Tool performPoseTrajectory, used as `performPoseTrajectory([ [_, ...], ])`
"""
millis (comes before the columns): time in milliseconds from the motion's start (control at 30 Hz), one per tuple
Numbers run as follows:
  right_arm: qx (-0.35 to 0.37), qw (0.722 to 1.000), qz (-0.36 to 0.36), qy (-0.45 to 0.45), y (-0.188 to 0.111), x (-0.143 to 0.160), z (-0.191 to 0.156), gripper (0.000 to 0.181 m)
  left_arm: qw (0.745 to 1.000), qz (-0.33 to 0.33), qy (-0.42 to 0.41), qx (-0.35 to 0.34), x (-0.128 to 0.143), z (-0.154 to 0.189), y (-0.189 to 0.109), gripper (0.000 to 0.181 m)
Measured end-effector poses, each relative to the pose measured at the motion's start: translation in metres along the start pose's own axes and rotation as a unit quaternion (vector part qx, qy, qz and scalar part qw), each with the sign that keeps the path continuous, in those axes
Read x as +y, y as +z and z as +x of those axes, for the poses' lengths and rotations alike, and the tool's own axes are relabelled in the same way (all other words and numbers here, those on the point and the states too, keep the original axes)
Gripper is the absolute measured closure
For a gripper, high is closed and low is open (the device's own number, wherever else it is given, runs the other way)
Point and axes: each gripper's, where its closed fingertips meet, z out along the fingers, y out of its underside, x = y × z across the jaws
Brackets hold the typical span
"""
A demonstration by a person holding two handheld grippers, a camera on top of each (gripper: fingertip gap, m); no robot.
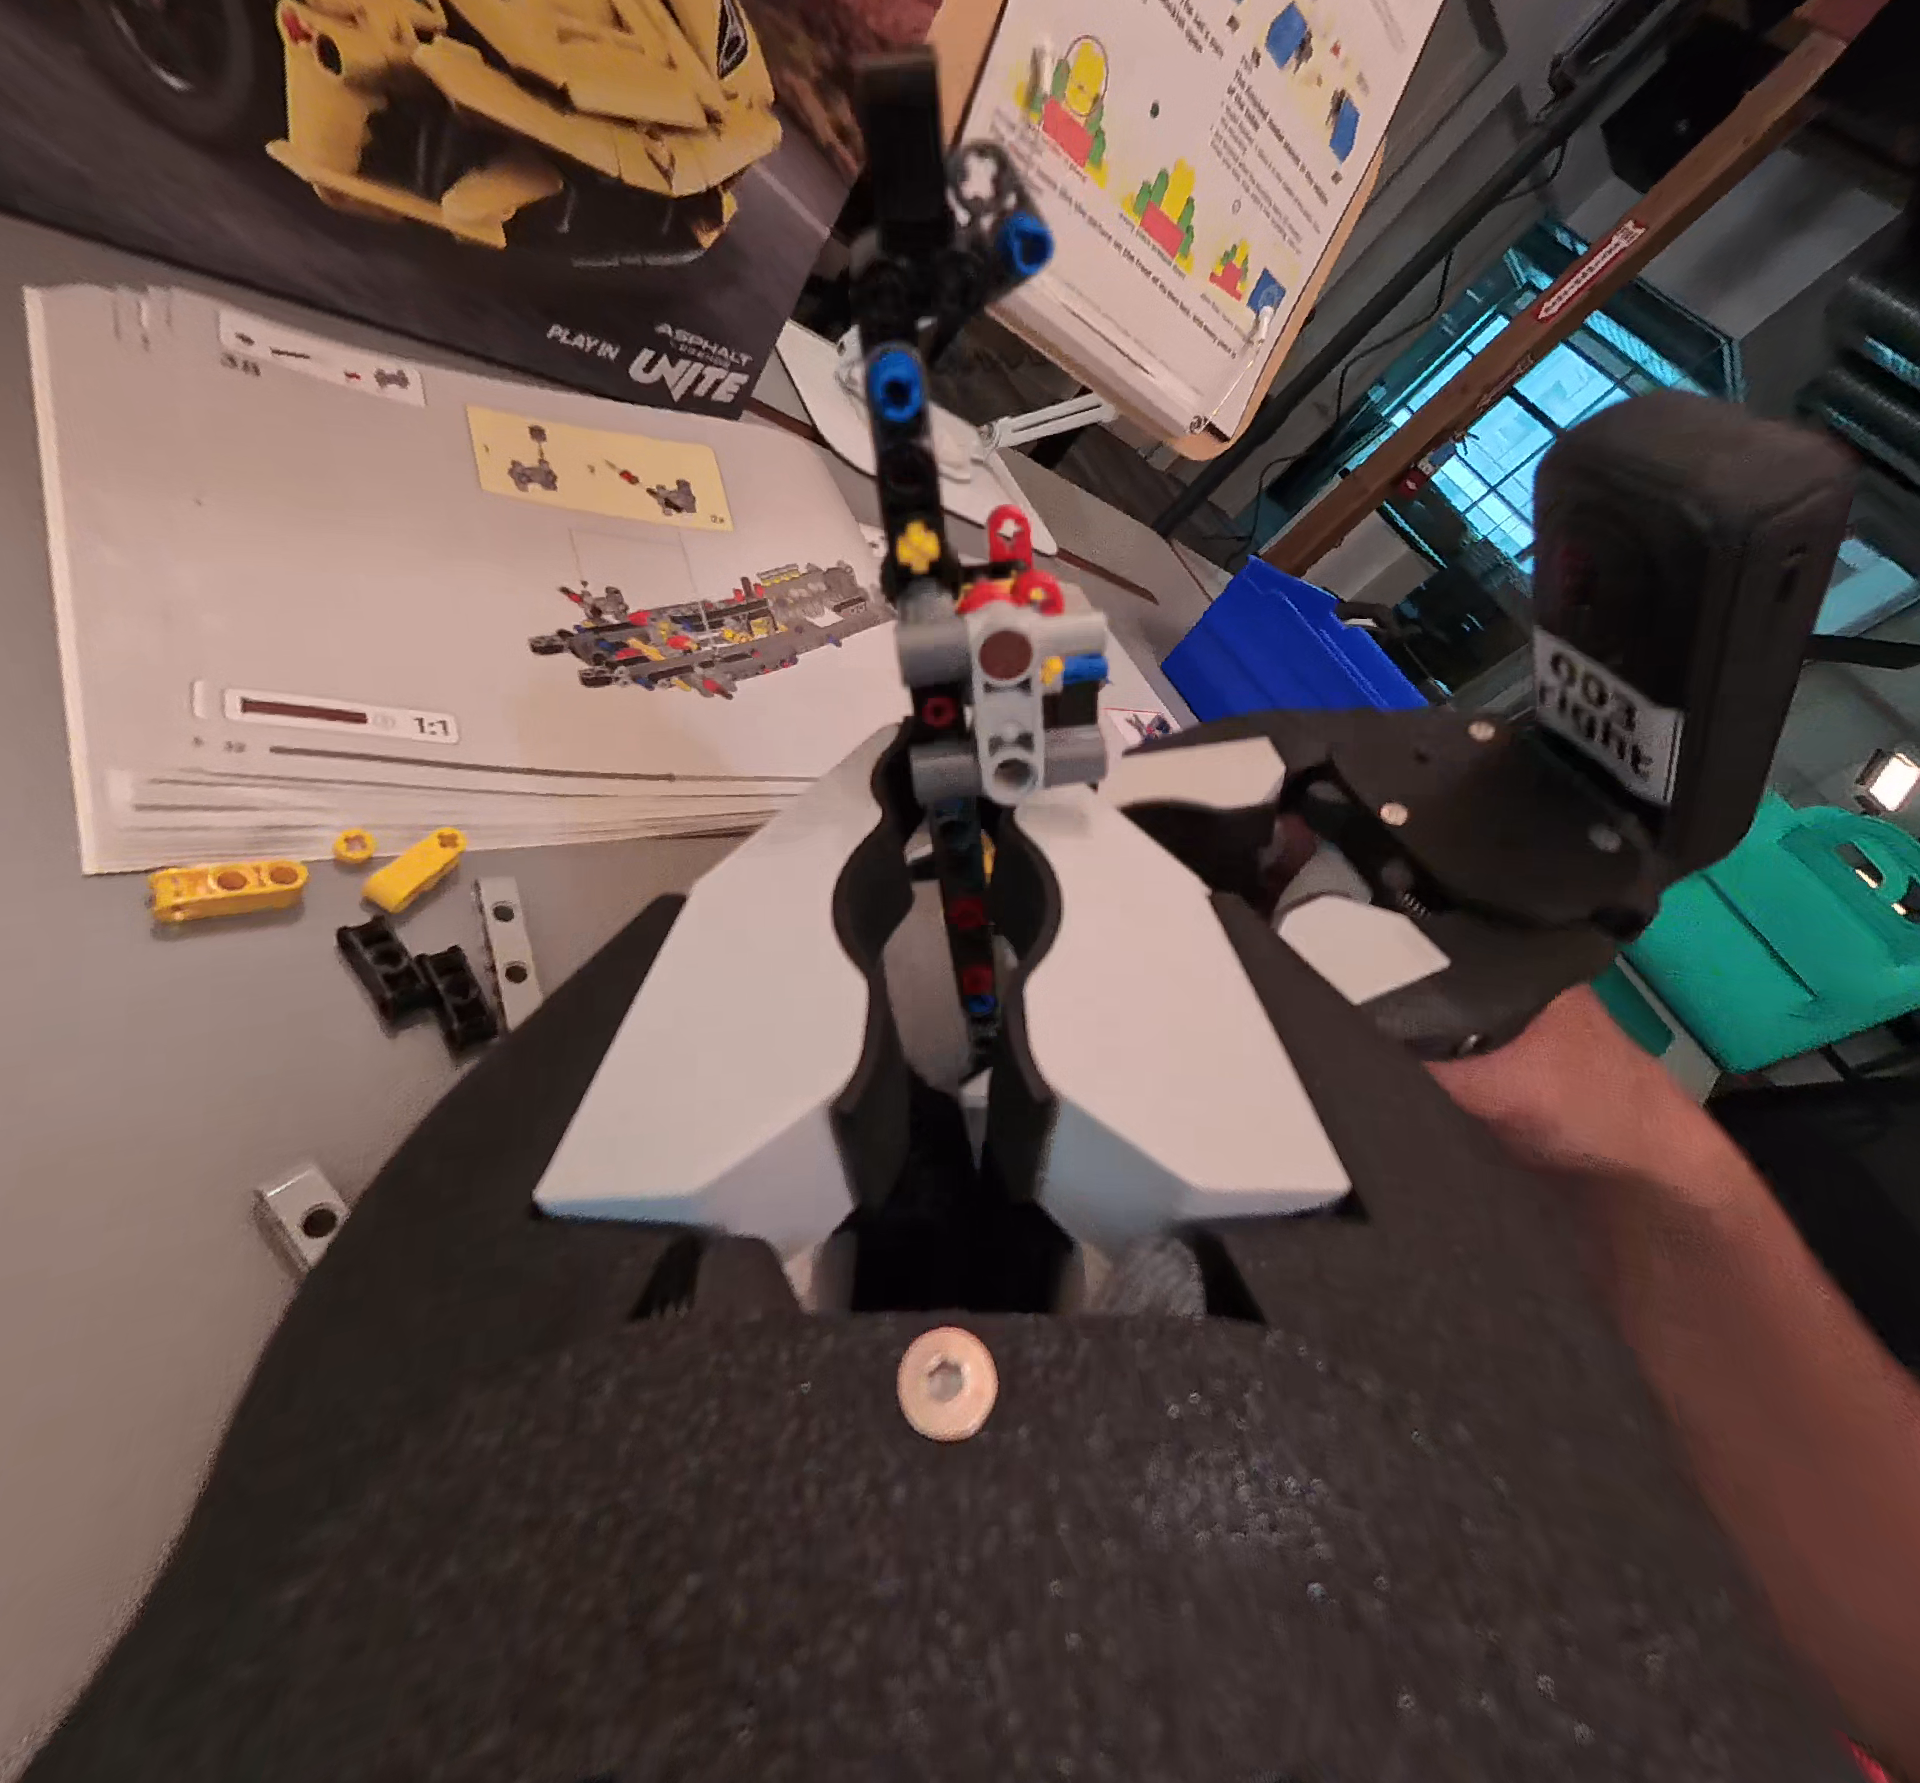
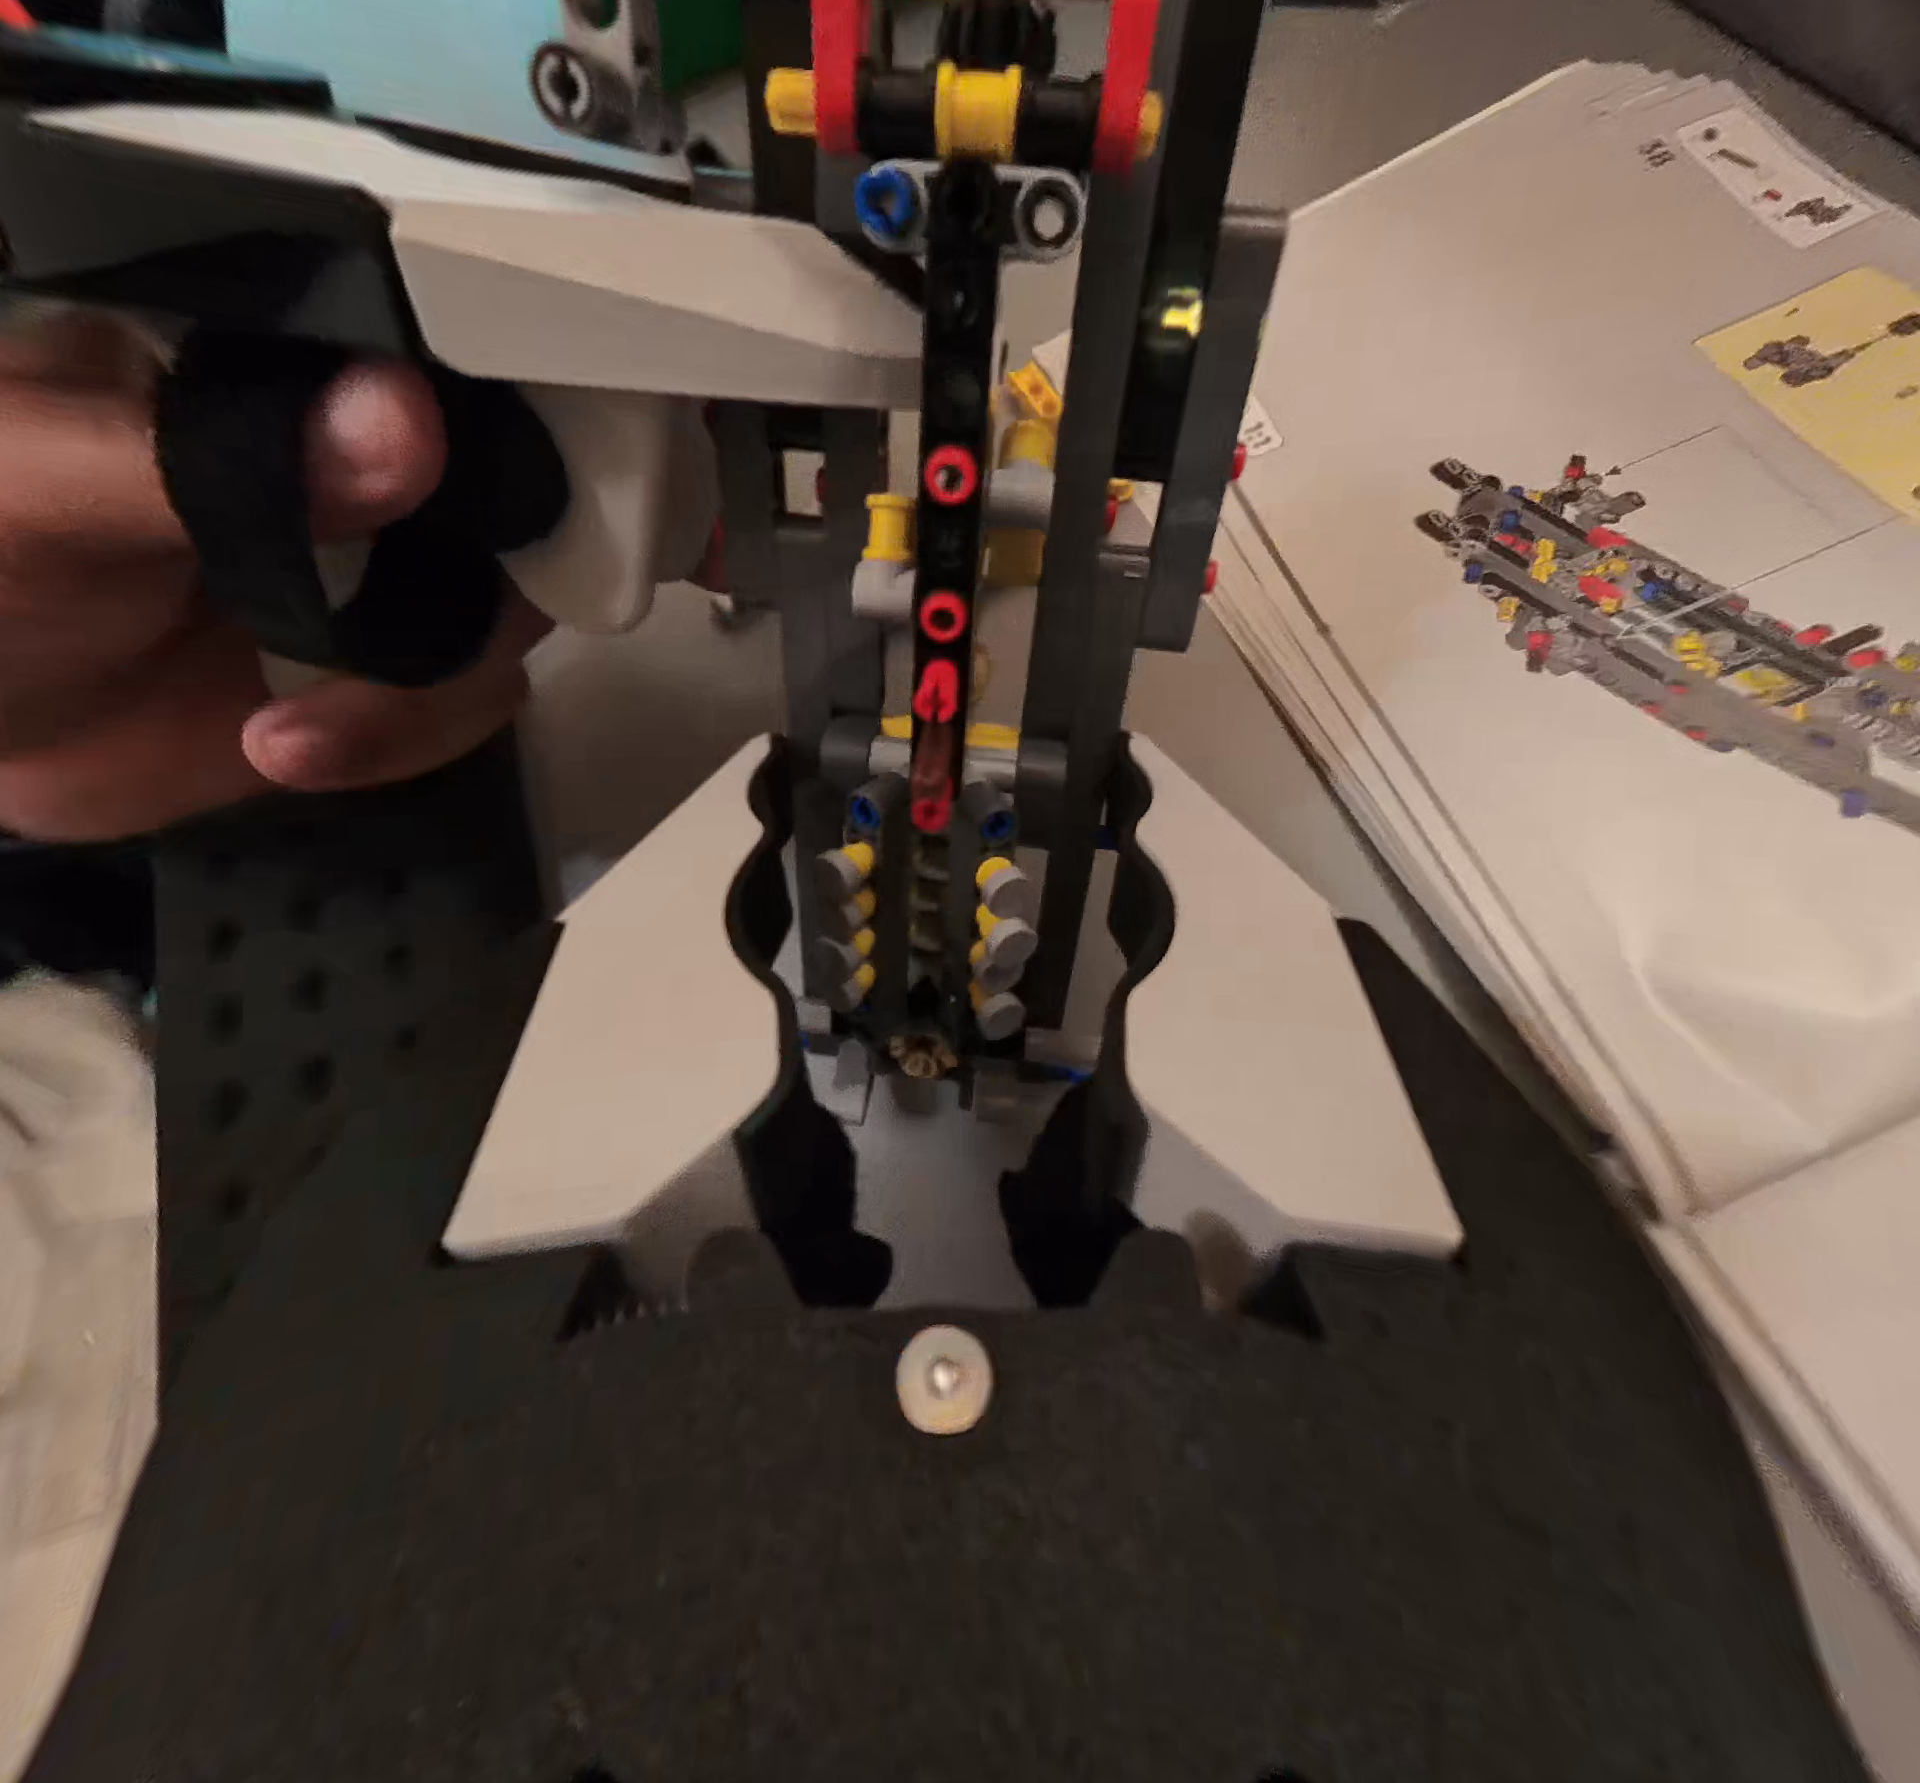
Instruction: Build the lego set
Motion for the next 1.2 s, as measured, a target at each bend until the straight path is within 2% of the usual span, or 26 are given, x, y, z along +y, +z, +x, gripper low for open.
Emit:
performPoseTrajectory([
  [100, -0.007, 0.995, -0.078, -0.068, -0.006, 0.004, 0.014, 0.123, 1.0, -0.026, -0.003, 0.001, 0.006, -0.002, 0.005, 0.174],
  [267, -0.078, 0.982, -0.139, -0.107, -0.023, 0.0, 0.025, 0.123, 0.998, -0.051, 0.002, 0.031, 0.009, 0.004, 0.009, 0.167],
  [433, -0.136, 0.968, -0.175, -0.119, -0.041, -0.001, 0.031, 0.123, 0.997, -0.058, 0.01, 0.049, 0.016, 0.01, 0.011, 0.161],
  [633, -0.169, 0.949, -0.237, -0.119, -0.054, 0.016, 0.046, 0.123, 0.994, -0.096, -0.016, 0.058, 0.039, 0.018, 0.024, 0.157],
  [800, -0.161, 0.949, -0.244, -0.114, -0.055, 0.031, 0.067, 0.123, 0.993, -0.086, -0.079, 0.034, 0.054, 0.027, 0.042, 0.145],
  [967, -0.177, 0.952, -0.231, -0.094, -0.058, 0.045, 0.075, 0.123, 0.99, -0.119, -0.063, 0.03, 0.075, 0.032, 0.052, 0.14],
  [1200, -0.203, 0.946, -0.234, -0.098, -0.061, 0.056, 0.082, 0.123, 0.983, -0.159, -0.076, 0.045, 0.089, 0.041, 0.048, 0.133],
])
